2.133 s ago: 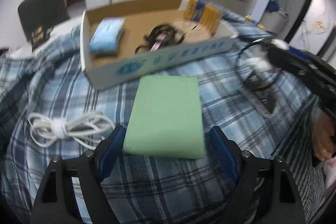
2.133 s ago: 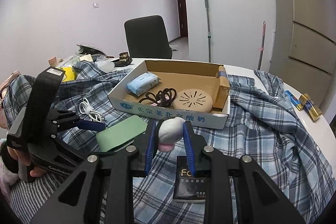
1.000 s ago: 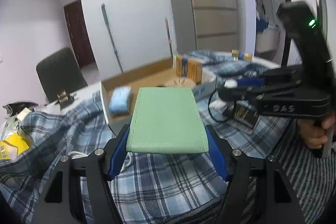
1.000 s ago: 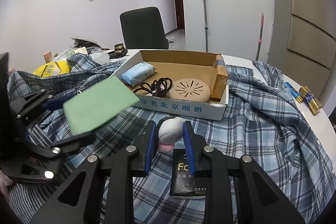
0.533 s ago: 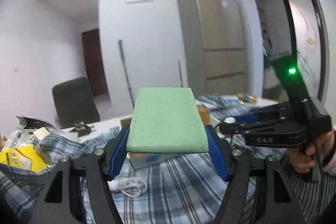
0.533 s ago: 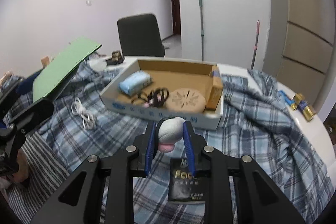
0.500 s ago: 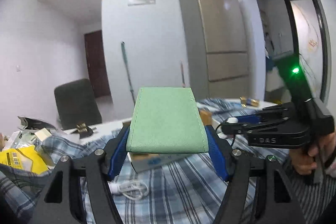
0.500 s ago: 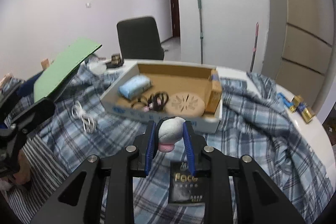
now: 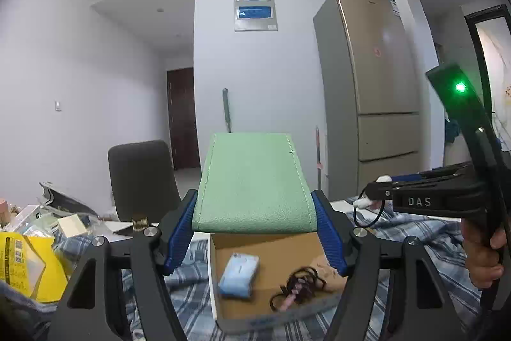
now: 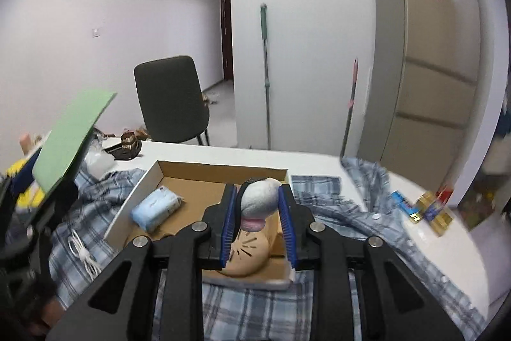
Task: Organize soft objects
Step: 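Carry the green pad and earbuds over the box with both grippers, then open both grippers to drop the green pad and earbuds into the box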
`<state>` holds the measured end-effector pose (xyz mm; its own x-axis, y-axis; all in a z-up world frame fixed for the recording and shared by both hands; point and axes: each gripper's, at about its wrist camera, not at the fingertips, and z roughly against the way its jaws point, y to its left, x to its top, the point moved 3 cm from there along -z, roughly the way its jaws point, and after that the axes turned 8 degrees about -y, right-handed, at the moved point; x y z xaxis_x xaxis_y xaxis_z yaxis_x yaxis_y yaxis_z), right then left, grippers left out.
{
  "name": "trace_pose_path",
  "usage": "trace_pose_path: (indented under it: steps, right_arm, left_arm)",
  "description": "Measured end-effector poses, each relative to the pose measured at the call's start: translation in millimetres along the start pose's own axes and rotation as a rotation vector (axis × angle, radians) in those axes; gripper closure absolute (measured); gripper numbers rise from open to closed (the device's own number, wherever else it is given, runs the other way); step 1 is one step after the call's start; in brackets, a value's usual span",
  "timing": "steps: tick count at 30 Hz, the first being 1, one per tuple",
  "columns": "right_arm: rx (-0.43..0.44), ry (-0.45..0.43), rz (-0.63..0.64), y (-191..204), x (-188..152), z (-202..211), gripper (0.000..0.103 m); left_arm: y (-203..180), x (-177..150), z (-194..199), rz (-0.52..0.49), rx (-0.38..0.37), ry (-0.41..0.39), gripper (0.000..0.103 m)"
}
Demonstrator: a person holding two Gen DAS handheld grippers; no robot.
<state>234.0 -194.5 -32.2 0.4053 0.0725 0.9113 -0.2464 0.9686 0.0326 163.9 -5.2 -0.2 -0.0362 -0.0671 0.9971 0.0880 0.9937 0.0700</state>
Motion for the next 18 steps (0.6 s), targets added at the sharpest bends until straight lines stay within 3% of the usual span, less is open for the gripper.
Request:
trace_pose_path:
  steps: [4,10,15,18]
  right_arm:
    - [0.021,0.073,-0.008,-1.7,-0.8,-26.3,0.077]
    - [0.064,0.146,0.027,8.3,-33.1,-42.5,0.077]
    - [0.009,0.274,0.032,1.9,-48.9,-56.6,0.077]
    - [-0.012,0.291,-0.027,-13.5,-55.0,-56.7,0.077]
  left_arm:
    - [3.7,-12.9,-12.1,-0.009,0.016,-0.001,0.032]
    - [5.2,-30.8,-18.8,-0.006,0.008,0.043,0.032]
    - [8.9,-38.7,-23.5,0.000,0.021,0.079,0.032]
    - [10.9,-40.7,-22.8,0.010,0.022,0.083,0.032]
